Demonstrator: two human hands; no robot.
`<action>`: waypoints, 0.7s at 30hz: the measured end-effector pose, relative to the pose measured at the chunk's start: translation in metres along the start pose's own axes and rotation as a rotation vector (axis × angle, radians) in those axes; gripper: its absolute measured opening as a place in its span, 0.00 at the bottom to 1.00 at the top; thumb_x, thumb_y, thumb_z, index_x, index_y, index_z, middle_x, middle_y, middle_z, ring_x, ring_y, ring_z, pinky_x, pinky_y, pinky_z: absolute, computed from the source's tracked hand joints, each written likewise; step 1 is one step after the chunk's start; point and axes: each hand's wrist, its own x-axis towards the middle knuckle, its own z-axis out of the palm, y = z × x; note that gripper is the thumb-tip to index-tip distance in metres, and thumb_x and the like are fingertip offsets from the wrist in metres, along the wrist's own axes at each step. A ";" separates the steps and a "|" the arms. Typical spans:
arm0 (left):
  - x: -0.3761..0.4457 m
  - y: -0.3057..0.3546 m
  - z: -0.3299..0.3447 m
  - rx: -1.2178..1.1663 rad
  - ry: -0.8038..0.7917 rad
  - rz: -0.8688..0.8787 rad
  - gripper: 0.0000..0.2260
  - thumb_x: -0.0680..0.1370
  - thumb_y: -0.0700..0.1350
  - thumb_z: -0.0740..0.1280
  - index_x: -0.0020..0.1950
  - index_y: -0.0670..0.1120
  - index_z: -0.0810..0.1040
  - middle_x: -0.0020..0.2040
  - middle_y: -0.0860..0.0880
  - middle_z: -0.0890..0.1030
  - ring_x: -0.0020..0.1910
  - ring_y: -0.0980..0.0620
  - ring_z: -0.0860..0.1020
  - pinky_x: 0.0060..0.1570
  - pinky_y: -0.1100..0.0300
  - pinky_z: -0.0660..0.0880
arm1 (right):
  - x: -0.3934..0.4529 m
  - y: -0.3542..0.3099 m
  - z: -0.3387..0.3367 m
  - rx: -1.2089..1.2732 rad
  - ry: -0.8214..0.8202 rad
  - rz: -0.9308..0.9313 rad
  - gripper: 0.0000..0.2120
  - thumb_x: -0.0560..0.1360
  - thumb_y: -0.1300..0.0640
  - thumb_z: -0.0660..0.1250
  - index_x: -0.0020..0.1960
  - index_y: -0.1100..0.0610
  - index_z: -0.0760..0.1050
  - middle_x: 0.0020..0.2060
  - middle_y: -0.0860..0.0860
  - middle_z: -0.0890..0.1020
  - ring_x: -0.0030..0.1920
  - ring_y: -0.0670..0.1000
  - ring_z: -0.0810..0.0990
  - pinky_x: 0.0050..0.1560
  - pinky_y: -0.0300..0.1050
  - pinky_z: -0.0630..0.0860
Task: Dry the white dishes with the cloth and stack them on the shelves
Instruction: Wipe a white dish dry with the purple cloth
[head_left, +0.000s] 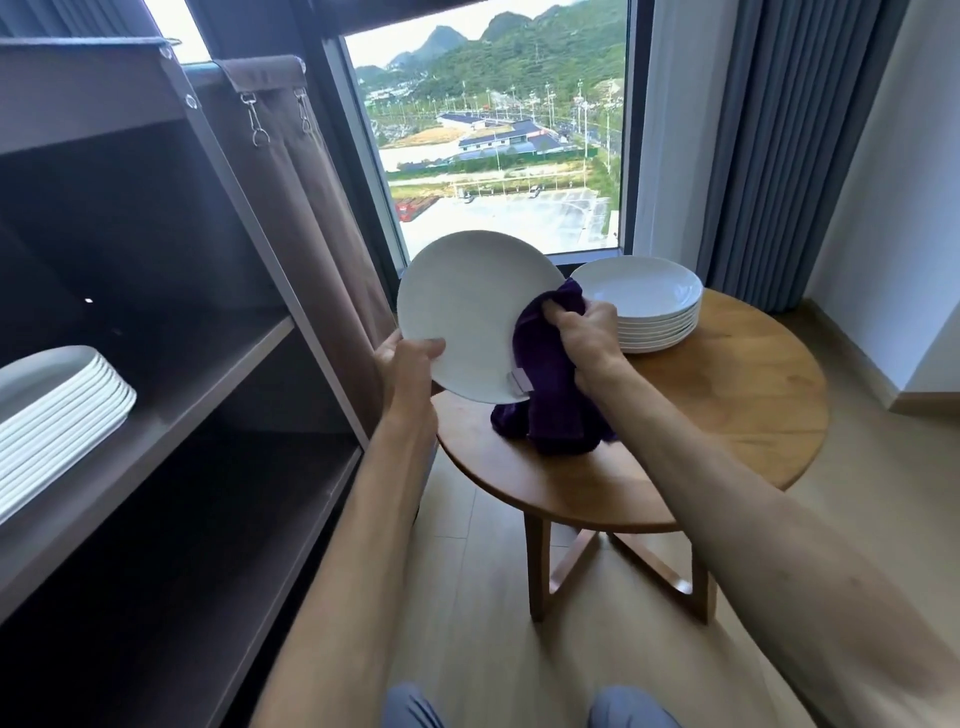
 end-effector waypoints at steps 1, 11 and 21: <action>-0.007 -0.002 0.008 -0.065 0.042 0.014 0.26 0.69 0.38 0.68 0.69 0.44 0.76 0.59 0.43 0.83 0.58 0.41 0.81 0.49 0.52 0.81 | 0.000 0.003 0.005 0.021 0.049 0.005 0.01 0.77 0.60 0.71 0.46 0.56 0.81 0.42 0.55 0.86 0.46 0.57 0.85 0.48 0.53 0.84; -0.012 -0.009 0.012 0.224 -0.090 0.287 0.18 0.79 0.33 0.63 0.55 0.58 0.77 0.49 0.56 0.83 0.50 0.56 0.83 0.44 0.66 0.80 | 0.002 0.006 -0.012 0.049 0.006 -0.021 0.02 0.74 0.60 0.74 0.45 0.55 0.82 0.41 0.54 0.87 0.46 0.57 0.86 0.51 0.55 0.84; -0.013 -0.011 0.006 0.062 -0.065 0.200 0.15 0.72 0.41 0.70 0.55 0.56 0.78 0.55 0.48 0.83 0.55 0.49 0.81 0.49 0.57 0.82 | 0.011 -0.006 0.001 -0.020 0.114 -0.127 0.04 0.74 0.59 0.74 0.41 0.52 0.82 0.41 0.54 0.86 0.48 0.59 0.85 0.51 0.56 0.84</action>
